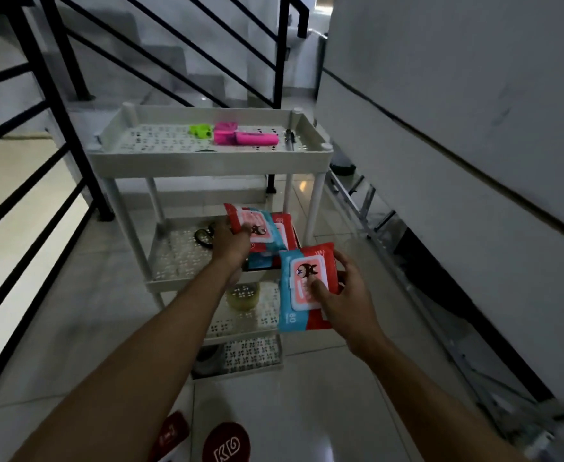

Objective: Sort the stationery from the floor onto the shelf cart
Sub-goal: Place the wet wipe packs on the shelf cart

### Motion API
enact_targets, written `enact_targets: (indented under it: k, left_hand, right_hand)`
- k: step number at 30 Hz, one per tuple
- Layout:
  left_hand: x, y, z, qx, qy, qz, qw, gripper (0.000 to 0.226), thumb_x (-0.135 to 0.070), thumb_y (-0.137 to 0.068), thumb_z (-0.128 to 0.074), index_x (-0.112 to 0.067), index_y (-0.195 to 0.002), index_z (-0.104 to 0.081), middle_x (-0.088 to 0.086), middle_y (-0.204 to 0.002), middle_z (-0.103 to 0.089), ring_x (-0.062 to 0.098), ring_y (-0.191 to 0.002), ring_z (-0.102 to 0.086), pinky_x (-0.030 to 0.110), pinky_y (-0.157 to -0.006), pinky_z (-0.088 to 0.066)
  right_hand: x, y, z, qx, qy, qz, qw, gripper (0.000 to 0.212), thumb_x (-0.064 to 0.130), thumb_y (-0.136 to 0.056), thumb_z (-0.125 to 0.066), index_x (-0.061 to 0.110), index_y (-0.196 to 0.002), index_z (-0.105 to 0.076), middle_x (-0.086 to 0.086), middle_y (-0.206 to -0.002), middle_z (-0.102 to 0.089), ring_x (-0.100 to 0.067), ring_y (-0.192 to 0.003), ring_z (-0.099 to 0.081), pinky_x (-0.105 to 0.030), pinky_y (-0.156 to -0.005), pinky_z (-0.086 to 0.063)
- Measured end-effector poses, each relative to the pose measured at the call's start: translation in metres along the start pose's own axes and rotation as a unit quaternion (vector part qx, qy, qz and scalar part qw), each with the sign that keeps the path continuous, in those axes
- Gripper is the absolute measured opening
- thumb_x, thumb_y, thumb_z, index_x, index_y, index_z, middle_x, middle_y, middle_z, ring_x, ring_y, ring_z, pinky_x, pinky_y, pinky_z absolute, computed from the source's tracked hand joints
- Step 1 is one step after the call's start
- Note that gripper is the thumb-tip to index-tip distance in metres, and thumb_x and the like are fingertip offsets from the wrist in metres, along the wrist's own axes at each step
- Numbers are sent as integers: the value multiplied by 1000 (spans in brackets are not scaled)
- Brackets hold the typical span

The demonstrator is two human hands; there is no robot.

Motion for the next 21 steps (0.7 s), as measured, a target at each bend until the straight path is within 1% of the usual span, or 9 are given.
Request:
enact_targets:
  k: [3,6,7,13,15,17,18,19,21]
  left_hand:
    - [5,-4,-11,15,-47,-9,999,34,-19,-97,-55,-18,-131,-51,7,-125,-63,21,-100,-66,33,-71,-57]
    - [6,-8,-14,16,-146,-55,988,32,-22,-95,-59,-16,-126,-57,9,-123,-65,25,-105,-65,42,-89,-55]
    - [8,-9,-14,22,-169,-63,983,31,-25,-93,-61,-14,-123,-60,9,-120,-67,25,-104,-65,43,-91,-54]
    - [14,-14,-16,99,-178,-39,978,25,-31,-91,-65,-23,-114,-66,2,-110,-70,20,-95,-68,43,-86,-57]
    - [16,-15,-13,126,-158,-21,979,16,-28,-94,-60,-31,-110,-64,-1,-110,-70,14,-89,-68,33,-74,-59]
    - [16,-17,-2,130,-171,-22,977,21,-26,-96,-56,-35,-115,-60,-8,-104,-68,3,-80,-63,13,-52,-50]
    - [14,-18,6,123,-189,-33,974,26,-26,-96,-55,-32,-121,-59,-10,-104,-67,1,-80,-61,9,-49,-45]
    - [11,-19,16,113,-212,-46,970,31,-25,-96,-55,-27,-127,-57,-8,-108,-65,3,-85,-61,8,-54,-44]
    - [5,-21,36,87,-269,-79,956,37,-25,-95,-55,-20,-132,-56,0,-123,-63,13,-103,-60,15,-75,-42]
  right_hand:
    - [-5,-2,-2,-1,-11,-2,1000,59,20,-89,-67,35,-139,-39,2,-110,-66,-15,-87,-73,-44,-67,-61]
    - [-7,-5,-9,1,-20,-1,1000,57,20,-88,-67,37,-135,-41,3,-108,-66,-13,-86,-73,-40,-66,-62]
    - [-7,-6,-12,5,-23,-1,1000,57,20,-88,-68,37,-135,-41,4,-107,-67,-12,-85,-73,-37,-65,-62]
    - [1,-9,-28,13,-4,17,1000,59,23,-89,-67,37,-139,-39,9,-107,-66,-7,-85,-72,-31,-64,-61]
    - [4,-10,-33,17,9,23,1000,61,23,-89,-67,37,-141,-37,11,-107,-66,-4,-86,-71,-28,-63,-61]
    - [11,-12,-39,23,29,37,999,64,21,-89,-66,37,-142,-35,14,-109,-64,0,-87,-69,-21,-61,-58]
    - [17,-13,-43,26,40,47,998,64,21,-89,-66,38,-142,-34,16,-109,-62,3,-87,-68,-18,-60,-57]
    - [22,-15,-48,28,50,58,997,64,20,-90,-66,39,-142,-34,18,-109,-61,5,-87,-67,-17,-60,-56]
    - [36,-23,-59,32,72,84,993,62,20,-90,-65,38,-141,-35,19,-111,-58,4,-89,-66,-17,-62,-57]
Point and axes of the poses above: each hand's wrist, its own y-axis away from the middle knuckle, its own z-axis out of the back of the hand, x = y × z, the point moved 8 cm from there along -y, towards the middle knuckle
